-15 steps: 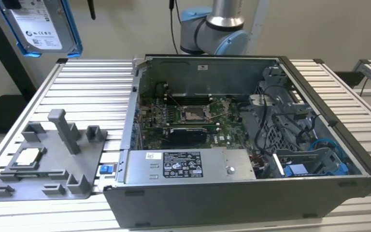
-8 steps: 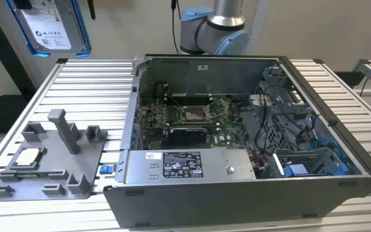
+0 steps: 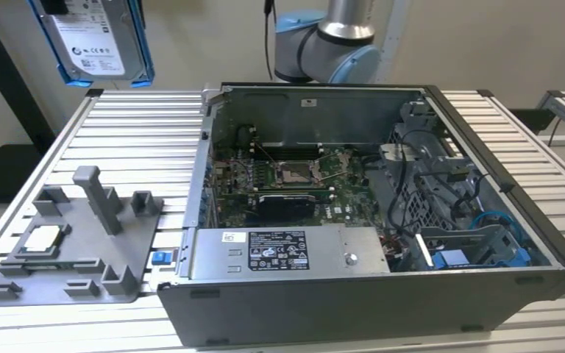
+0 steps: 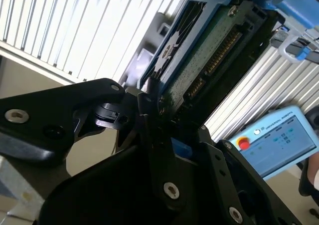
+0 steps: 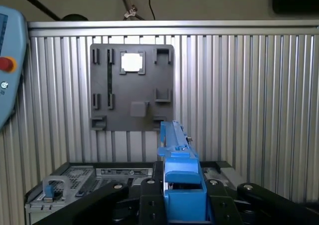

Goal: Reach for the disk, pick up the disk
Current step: 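Pick up the disk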

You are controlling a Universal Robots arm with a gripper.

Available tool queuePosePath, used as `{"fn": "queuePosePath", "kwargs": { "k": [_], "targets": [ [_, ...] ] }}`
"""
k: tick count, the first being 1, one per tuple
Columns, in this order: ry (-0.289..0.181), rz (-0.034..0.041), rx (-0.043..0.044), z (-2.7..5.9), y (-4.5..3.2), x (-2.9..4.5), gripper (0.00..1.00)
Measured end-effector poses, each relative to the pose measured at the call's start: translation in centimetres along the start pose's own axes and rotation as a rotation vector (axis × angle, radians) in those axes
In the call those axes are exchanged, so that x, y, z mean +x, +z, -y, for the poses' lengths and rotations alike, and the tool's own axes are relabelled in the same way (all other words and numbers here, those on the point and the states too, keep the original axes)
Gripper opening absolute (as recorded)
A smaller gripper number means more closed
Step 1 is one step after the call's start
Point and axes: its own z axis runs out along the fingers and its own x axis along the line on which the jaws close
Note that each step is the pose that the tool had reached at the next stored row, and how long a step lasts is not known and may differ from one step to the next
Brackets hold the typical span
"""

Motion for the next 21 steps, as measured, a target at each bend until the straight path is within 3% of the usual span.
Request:
{"fn": "queuePosePath", "kwargs": {
  "k": [21],
  "targets": [
    [0.000,-0.0001,-0.0017,5.47,0.08,-0.18,0.00]
  ]
}}
